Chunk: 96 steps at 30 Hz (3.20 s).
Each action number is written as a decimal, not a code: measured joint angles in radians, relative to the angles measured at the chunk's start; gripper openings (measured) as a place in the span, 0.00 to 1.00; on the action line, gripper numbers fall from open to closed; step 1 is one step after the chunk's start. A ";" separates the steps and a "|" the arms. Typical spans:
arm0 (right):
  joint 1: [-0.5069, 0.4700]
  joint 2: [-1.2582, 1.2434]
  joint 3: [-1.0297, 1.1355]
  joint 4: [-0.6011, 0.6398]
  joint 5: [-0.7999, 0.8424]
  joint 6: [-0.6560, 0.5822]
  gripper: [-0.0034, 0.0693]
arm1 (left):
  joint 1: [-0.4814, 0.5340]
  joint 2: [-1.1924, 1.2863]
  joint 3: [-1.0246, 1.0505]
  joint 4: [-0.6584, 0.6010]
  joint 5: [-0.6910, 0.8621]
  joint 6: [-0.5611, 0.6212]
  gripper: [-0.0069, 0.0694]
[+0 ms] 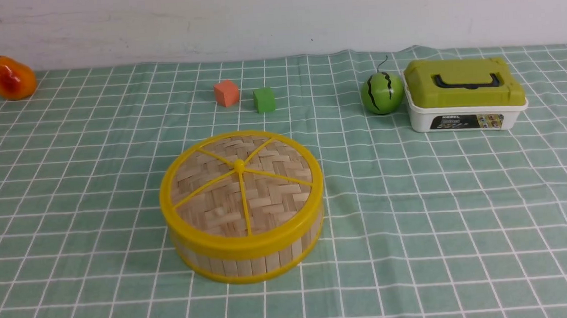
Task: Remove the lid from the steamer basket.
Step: Use the left arm to lift the lid of the steamer
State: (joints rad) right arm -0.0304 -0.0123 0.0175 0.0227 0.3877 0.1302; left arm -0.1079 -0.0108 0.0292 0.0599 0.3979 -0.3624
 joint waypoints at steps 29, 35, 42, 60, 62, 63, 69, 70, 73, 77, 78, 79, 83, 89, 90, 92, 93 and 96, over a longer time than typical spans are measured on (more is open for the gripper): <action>0.000 0.000 0.000 0.000 0.000 0.000 0.38 | 0.000 0.000 0.000 0.056 -0.002 0.016 0.40; 0.000 0.000 0.000 0.000 0.000 0.000 0.38 | 0.000 0.000 0.003 -0.110 -0.239 -0.191 0.40; 0.000 0.000 0.000 0.000 0.000 0.000 0.38 | 0.000 0.000 0.003 -0.550 -0.467 -0.615 0.40; 0.000 0.000 0.000 0.000 0.000 0.000 0.38 | 0.000 0.000 -0.016 -0.624 -0.476 -0.432 0.29; 0.000 0.000 0.000 0.000 0.000 0.000 0.38 | 0.000 0.000 -0.098 -0.628 -0.495 -0.359 0.17; 0.000 0.000 0.000 0.000 0.000 0.000 0.38 | 0.000 0.004 -0.139 -0.630 -0.486 -0.328 0.12; 0.000 0.000 0.000 0.000 0.000 0.000 0.38 | 0.000 0.289 -0.454 -0.641 -0.073 -0.212 0.07; 0.000 0.000 0.000 0.000 0.000 0.000 0.38 | 0.000 0.351 -0.487 -0.641 0.012 -0.184 0.07; 0.000 0.000 0.000 0.000 0.000 0.000 0.38 | 0.000 0.584 -0.586 -0.635 0.280 -0.069 0.07; 0.000 0.000 0.000 0.000 0.000 0.000 0.38 | 0.000 0.893 -0.733 -0.653 0.503 0.149 0.07; 0.000 0.000 0.000 0.000 0.000 0.000 0.38 | 0.000 0.954 -0.769 -0.663 0.534 0.194 0.07; 0.000 0.000 0.000 0.000 0.000 0.000 0.38 | 0.000 1.041 -0.823 -0.679 0.568 0.245 0.07; 0.000 0.000 0.000 0.000 0.000 0.000 0.38 | -0.052 1.269 -0.996 -0.669 0.573 0.285 0.07; 0.000 0.000 0.000 0.000 0.000 0.000 0.38 | -0.246 1.559 -1.308 -0.297 0.614 0.096 0.07; 0.000 0.000 0.000 0.000 0.000 0.000 0.38 | -0.270 1.592 -1.340 -0.234 0.625 0.066 0.07; 0.000 0.000 0.000 0.000 0.000 0.000 0.38 | -0.323 1.667 -1.435 -0.094 0.651 -0.008 0.07; 0.000 0.000 0.000 0.000 0.000 0.000 0.38 | -0.350 1.705 -1.491 -0.027 0.665 -0.041 0.07; 0.000 0.000 0.000 0.000 0.000 0.000 0.38 | -0.403 1.778 -1.588 0.090 0.702 -0.077 0.07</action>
State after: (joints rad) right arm -0.0304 -0.0123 0.0175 0.0227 0.3877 0.1302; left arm -0.5104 1.7672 -1.5590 0.1494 1.1004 -0.4390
